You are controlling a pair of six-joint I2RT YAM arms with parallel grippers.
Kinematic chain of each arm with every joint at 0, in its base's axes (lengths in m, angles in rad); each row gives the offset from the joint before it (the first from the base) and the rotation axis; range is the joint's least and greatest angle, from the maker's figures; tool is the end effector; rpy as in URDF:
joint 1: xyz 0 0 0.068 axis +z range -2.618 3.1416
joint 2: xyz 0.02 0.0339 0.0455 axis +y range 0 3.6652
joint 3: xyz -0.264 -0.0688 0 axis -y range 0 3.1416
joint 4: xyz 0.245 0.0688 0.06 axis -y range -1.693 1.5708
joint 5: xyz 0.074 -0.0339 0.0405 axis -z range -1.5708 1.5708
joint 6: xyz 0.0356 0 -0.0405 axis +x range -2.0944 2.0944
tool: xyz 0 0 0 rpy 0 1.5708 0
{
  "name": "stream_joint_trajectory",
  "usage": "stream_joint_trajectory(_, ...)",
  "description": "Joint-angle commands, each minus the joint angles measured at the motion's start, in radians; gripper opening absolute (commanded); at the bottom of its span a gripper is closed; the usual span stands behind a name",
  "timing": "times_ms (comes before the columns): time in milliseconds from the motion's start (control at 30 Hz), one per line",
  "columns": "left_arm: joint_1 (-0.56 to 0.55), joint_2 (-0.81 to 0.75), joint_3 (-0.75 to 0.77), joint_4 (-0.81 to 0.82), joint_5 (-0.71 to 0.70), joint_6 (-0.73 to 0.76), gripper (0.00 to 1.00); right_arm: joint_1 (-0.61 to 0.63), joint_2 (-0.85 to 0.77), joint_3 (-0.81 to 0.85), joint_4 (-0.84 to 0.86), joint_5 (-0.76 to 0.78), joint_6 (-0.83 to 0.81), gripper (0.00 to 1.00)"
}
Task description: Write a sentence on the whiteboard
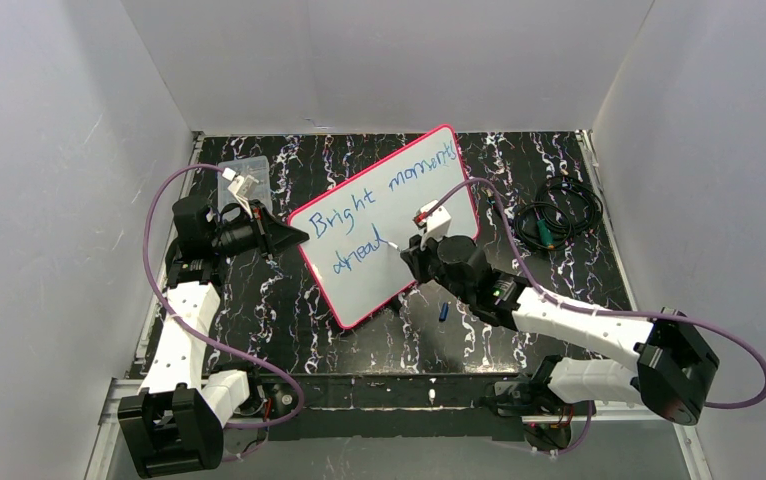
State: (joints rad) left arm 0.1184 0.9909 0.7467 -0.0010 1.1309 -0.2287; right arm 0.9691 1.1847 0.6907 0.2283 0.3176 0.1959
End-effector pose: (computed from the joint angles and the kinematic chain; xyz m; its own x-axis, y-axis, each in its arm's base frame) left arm 0.2164 -0.0067 0.3117 -0.4210 -0.1473 -0.8950 0.7453 0.5063 -0.4339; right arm 0.1613 0.2153 0.2664 -0.2650 -0.0593 -0.9624 -0.5719 0.8132 0.1074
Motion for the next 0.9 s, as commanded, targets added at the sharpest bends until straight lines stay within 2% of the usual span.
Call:
stream_joint_trajectory(0,-0.003,-0.027,0.011,0.045,0.038,0.006,0.00,-0.004,-0.049,0.005,-0.015,0.057,-0.002,0.01)
stream_joint_trajectory(167,-0.003,-0.029,0.011,0.044,0.038,0.006,0.00,-0.003,-0.075,0.014,-0.002,0.057,0.000,0.01)
stream_joint_trajectory(633,-0.004,-0.029,0.011,0.045,0.040,0.005,0.00,-0.003,0.006,0.032,0.017,0.069,-0.015,0.01)
stream_joint_trajectory(867,-0.004,-0.031,0.011,0.045,0.039,0.006,0.00,-0.003,-0.081,0.026,-0.003,0.033,-0.010,0.01)
